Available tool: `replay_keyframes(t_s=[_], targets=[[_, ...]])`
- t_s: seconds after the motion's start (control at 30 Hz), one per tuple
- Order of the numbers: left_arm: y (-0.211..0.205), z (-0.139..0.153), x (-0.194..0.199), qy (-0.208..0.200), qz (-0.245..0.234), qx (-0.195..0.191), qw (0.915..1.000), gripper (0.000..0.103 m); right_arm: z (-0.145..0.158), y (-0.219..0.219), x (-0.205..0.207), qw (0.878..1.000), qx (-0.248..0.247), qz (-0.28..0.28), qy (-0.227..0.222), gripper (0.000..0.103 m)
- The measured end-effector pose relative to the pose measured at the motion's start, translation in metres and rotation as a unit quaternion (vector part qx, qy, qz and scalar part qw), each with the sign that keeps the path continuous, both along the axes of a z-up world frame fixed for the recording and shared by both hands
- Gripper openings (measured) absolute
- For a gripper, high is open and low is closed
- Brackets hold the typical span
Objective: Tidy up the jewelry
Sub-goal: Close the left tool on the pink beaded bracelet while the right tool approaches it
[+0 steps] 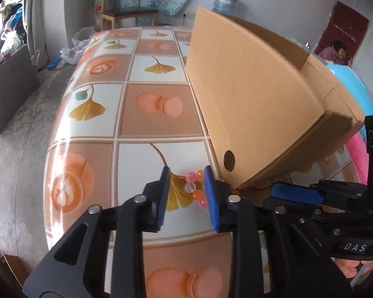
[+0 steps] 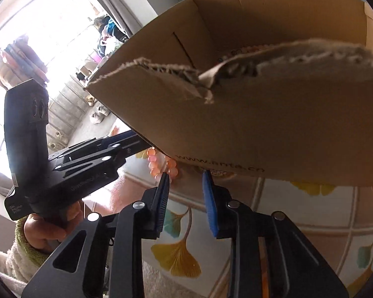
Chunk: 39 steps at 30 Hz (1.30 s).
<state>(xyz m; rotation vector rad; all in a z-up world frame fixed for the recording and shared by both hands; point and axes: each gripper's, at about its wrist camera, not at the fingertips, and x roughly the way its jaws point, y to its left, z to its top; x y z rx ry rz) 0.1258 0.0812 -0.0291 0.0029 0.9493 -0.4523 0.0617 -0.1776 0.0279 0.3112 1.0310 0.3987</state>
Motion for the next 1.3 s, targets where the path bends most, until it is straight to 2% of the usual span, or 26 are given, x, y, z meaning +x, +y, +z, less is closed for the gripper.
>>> replay_keyframes(t_s=[0.13, 0.3, 0.5, 0.67, 0.73, 0.83, 1.0, 1.3], targets=[[-0.006, -0.001, -0.003, -0.011, -0.022, 0.016, 0.9996, 0.008, -0.003, -0.002, -0.004, 1.000, 0.003, -0.005, 0.000, 0.027], [-0.004, 0.000, -0.018, -0.013, -0.037, 0.017, 0.9991, 0.008, 0.002, 0.002, -0.007, 1.000, 0.008, 0.009, -0.010, 0.027], [0.009, -0.003, -0.037, 0.001, -0.029, -0.021, 0.9994, 0.008, -0.002, 0.013, -0.011, 0.999, -0.005, 0.036, -0.008, 0.027], [0.013, -0.006, -0.055, -0.005, -0.026, -0.039, 0.9989, 0.008, 0.002, 0.027, -0.012, 0.997, -0.035, 0.056, -0.030, 0.027], [0.015, -0.006, -0.059, -0.003, -0.021, -0.046, 0.9987, 0.008, 0.001, 0.032, -0.010, 0.997, -0.043, 0.059, -0.034, 0.024], [0.019, -0.007, -0.063, -0.001, -0.013, -0.060, 0.9981, 0.008, 0.003, 0.035, -0.007, 0.995, -0.059, 0.063, -0.039, 0.015], [0.013, -0.008, -0.072, 0.011, -0.011, -0.073, 0.9972, 0.008, 0.003, 0.040, -0.010, 0.994, -0.074, 0.067, -0.041, 0.010], [-0.027, -0.010, -0.085, 0.039, -0.017, -0.100, 0.9941, 0.010, 0.011, -0.008, -0.032, 0.995, -0.097, 0.026, -0.024, 0.010]])
